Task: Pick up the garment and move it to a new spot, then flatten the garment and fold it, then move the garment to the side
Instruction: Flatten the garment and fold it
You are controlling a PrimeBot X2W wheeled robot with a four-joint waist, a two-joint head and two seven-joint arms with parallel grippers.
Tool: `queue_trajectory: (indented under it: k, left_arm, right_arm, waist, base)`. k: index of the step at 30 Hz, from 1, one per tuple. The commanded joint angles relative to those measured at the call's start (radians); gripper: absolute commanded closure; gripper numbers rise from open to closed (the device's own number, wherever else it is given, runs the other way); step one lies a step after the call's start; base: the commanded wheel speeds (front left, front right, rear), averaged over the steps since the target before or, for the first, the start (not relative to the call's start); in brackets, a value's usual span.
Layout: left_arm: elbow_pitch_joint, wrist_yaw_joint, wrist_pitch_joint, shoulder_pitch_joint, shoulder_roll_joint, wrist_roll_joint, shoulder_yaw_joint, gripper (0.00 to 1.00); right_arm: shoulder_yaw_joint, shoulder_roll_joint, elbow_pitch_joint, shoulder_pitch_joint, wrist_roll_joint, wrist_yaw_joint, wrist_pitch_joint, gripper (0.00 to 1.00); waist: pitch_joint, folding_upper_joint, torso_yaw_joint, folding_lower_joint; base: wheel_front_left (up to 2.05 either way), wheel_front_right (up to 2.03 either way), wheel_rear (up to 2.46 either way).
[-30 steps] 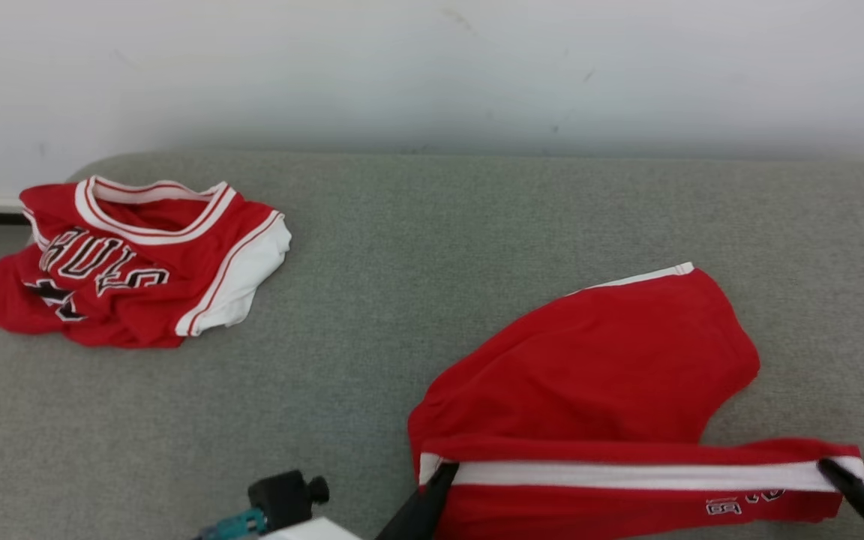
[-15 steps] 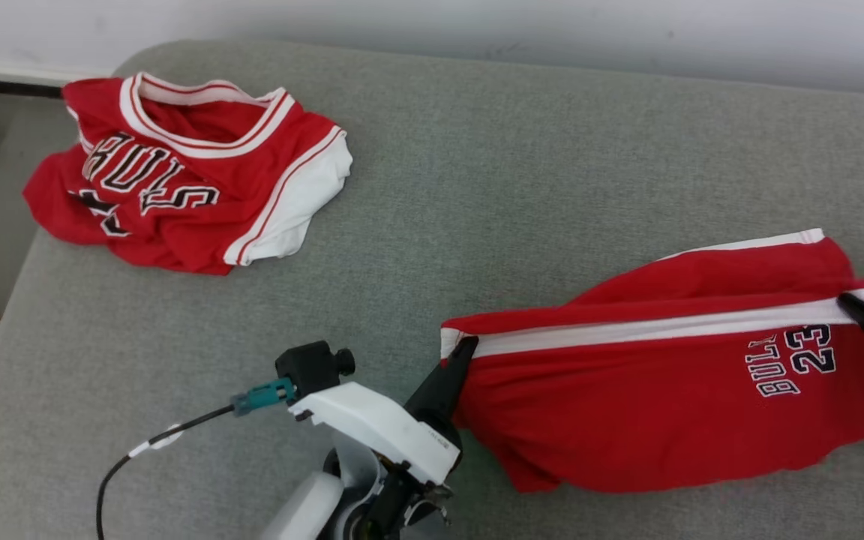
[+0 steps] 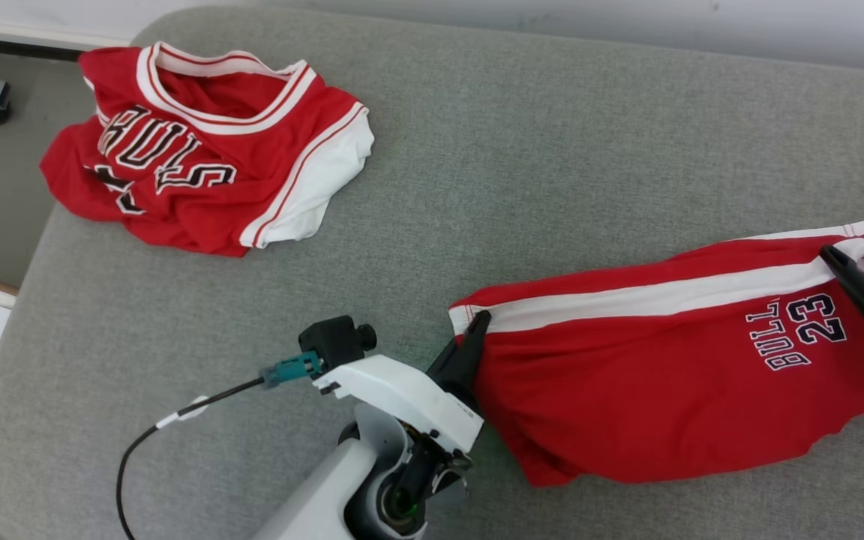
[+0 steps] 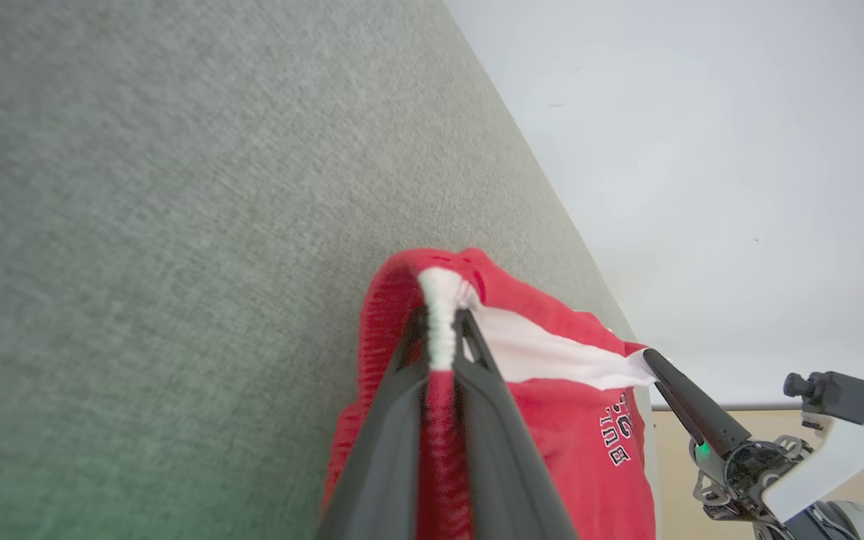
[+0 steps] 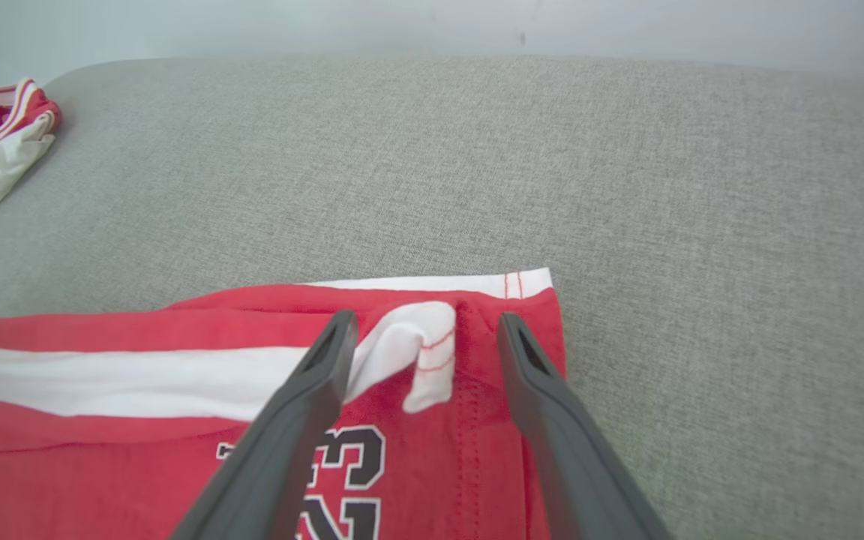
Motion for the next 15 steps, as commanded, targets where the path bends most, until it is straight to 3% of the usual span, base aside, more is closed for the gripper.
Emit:
queue_trajectory:
  k: [1,5,9,15]
  left_arm:
    - [0.008,0.003,-0.01,-0.007,0.005,-0.006,-0.002,0.0]
    - [0.024,0.011,-0.042,0.0,0.007,0.024,-0.02,0.0]
    - [0.01,0.032,-0.103,0.015,0.047,0.102,-0.036,0.0]
    - [-0.066,0.113,-0.163,0.046,0.121,0.339,-0.064,0.0]
  right_arm:
    - [0.005,0.002,0.008,-0.011,0.001,-0.002,-0.008,0.0]
    - [0.018,-0.008,0.006,0.003,0.022,-0.002,-0.06,0.0]
    - [0.015,-0.026,-0.007,0.035,0.045,-0.002,-0.112,0.0]
    - [0.056,-0.087,-0.004,0.112,0.015,-0.002,-0.121,0.0]
  waist:
    - [-0.006,0.0,-0.005,-0.0002]
    - [-0.024,0.0,-0.018,-0.0002]
    - [-0.05,0.0,-0.033,-0.0002]
    - [-0.07,0.0,-0.045,-0.0002]
  base:
    - [0.0,0.0,0.0]
    - [0.0,0.0,0.0]
    - [0.0,0.0,0.0]
    - [0.0,0.0,0.0]
